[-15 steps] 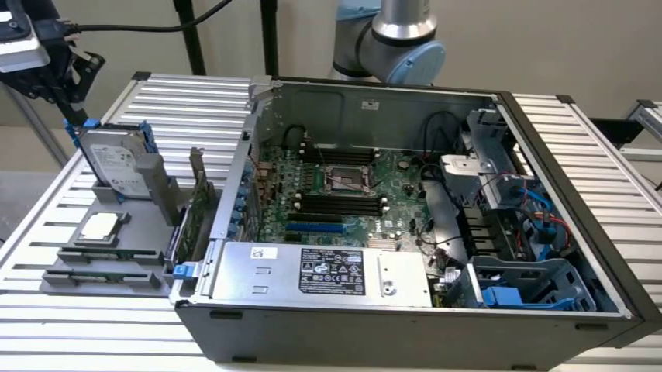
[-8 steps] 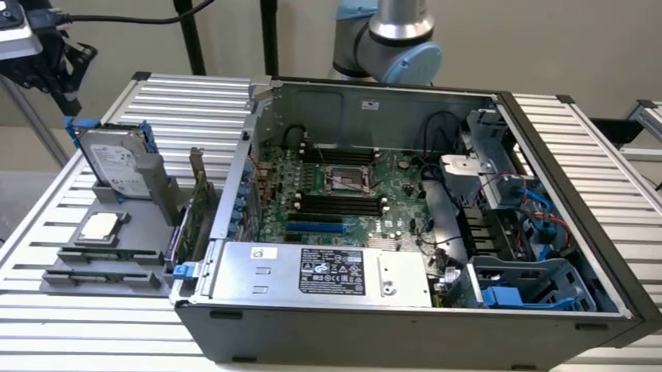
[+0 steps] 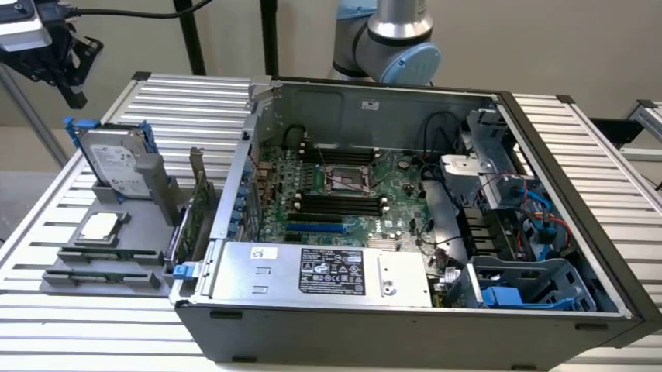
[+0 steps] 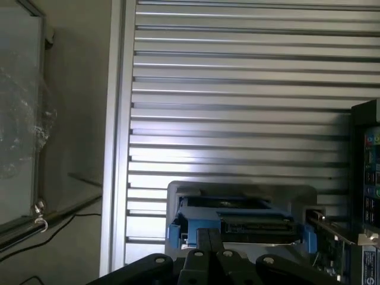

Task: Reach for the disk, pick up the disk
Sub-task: 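Pick up the disk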

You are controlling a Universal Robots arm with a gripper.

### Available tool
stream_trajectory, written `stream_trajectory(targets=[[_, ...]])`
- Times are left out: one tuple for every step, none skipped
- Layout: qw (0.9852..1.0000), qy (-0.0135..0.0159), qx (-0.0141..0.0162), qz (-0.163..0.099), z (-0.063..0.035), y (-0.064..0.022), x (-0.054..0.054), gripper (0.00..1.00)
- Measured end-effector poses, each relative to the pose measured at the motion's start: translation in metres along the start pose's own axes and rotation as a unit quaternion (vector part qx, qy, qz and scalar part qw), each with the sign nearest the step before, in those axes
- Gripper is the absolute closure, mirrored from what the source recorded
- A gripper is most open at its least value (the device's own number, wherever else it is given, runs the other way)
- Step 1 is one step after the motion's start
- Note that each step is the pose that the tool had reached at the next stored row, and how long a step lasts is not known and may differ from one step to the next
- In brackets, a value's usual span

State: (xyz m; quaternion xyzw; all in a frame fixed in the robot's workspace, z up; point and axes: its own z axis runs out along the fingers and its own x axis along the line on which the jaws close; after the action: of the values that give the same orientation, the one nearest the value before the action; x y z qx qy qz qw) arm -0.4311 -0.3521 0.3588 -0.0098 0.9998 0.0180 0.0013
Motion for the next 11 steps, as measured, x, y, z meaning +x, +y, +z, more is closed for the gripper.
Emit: stream_trajectory(targets=[[1.0, 0.0002, 0.0001, -0.003, -0.0001, 0.0001, 0.0, 0.89], [0.9999, 0.0005, 0.0, -0.011, -0.0001, 0.0, 0.0, 0.89], [0.9998, 0.0008, 0.0, -0.021, -0.0001, 0.0001, 0.0001, 0.89], [0.9996, 0.0011, 0.0, -0.03, -0.0001, 0.0001, 0.0, 0.89], [0.9993, 0.0015, 0.0, -0.039, -0.0001, 0.0001, 0.0, 0.89], [0.9989, 0.0018, -0.0001, -0.047, -0.0001, 0.0001, 0.0, 0.89], [0.9984, 0.0021, -0.0001, -0.057, -0.0001, 0.0001, 0.0, 0.89], [0.9978, 0.0025, -0.0001, -0.066, -0.0001, 0.0001, 0.0, 0.89], [0.9972, 0.0028, -0.0002, -0.075, -0.0001, 0.0001, 0.0, 0.89], [0.9965, 0.0031, -0.0002, -0.084, -0.0001, 0.0001, 0.0, 0.89], [0.9956, 0.0034, -0.0002, -0.093, -0.0001, 0.0001, 0.0, 0.89]])
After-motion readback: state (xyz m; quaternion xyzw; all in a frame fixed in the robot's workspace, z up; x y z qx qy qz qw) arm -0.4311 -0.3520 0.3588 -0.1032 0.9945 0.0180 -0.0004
